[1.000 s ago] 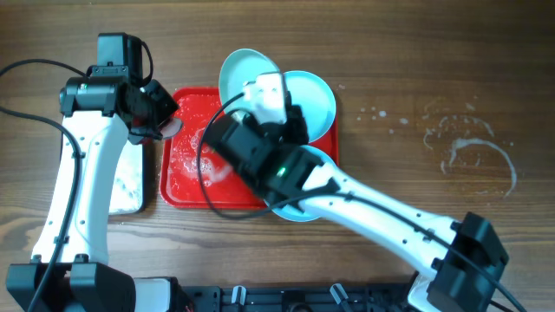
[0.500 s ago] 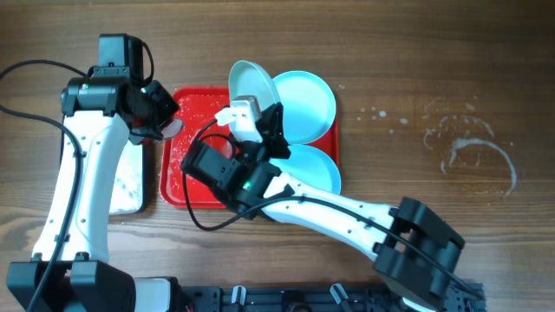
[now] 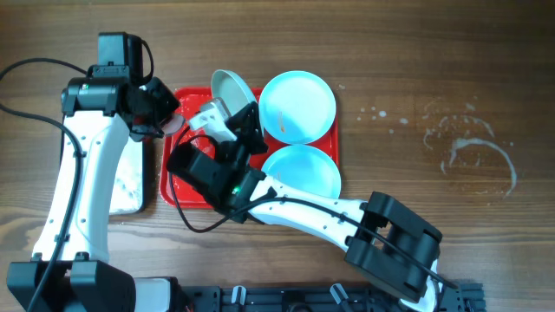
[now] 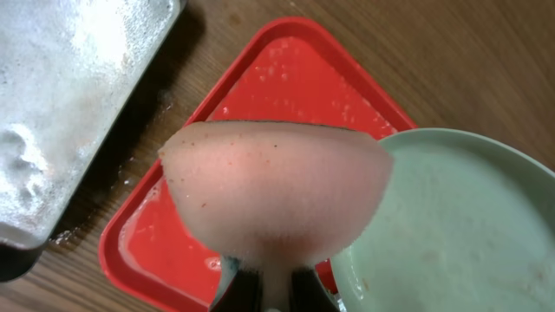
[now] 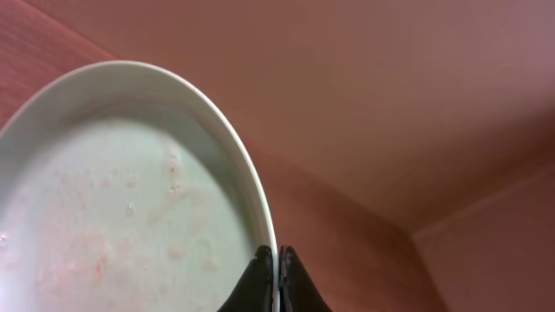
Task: Clean dirty plates on tray and stack at the side
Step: 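Lift the scrubbed plate with the right gripper toward the right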
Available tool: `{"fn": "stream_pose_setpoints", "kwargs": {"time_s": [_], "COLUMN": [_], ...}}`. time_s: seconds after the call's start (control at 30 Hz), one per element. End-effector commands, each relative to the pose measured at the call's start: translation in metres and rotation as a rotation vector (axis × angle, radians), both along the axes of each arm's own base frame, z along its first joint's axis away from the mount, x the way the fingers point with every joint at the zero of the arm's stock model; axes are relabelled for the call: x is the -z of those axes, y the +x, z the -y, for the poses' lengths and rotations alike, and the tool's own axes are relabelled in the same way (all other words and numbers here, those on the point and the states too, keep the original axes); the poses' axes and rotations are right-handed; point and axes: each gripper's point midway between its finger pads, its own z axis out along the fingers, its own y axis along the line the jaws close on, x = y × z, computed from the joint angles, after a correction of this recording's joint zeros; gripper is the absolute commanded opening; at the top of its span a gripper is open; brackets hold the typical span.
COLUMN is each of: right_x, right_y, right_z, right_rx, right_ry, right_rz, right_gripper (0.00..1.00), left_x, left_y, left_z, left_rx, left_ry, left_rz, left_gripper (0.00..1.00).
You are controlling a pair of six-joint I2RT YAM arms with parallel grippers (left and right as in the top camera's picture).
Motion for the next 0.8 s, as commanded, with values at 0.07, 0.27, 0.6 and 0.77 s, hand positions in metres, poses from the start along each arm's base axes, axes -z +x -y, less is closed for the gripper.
{"fn": "stream_pose_setpoints", "kwargs": {"time_s": [0.07, 0.27, 0.6, 0.77], "right_x": [0.004, 0.035, 0.033, 0.004], "right_y": [-0.001, -0.004, -0.005, -0.002], "right_z": [-0.006, -0.016, -0.016, -0.02], "right_rx": [-0.042, -0.084, -0.03, 0.011], "right_ry": [-0.202, -0.258, -0.302, -0.289], "right_rz": [-0.058, -0.106, -0.06, 0.005], "right_gripper": [0.04, 0.04, 0.04, 0.04], "left_x": [0.001, -0.002, -0.002, -0.002], "left_y": [0.007, 0.01, 0.01, 0.01], "left_z": [-0.017, -0.04, -0.042, -0.042], "left_rx": [-0.037, -0.102, -0.109, -0.109], "left_ry": [-0.029, -0.1, -0.104, -0.104], "left_rz": [0.023, 0.05, 0.049, 0.048], "left_gripper": [0.04, 0.04, 0.04, 0.04]}}
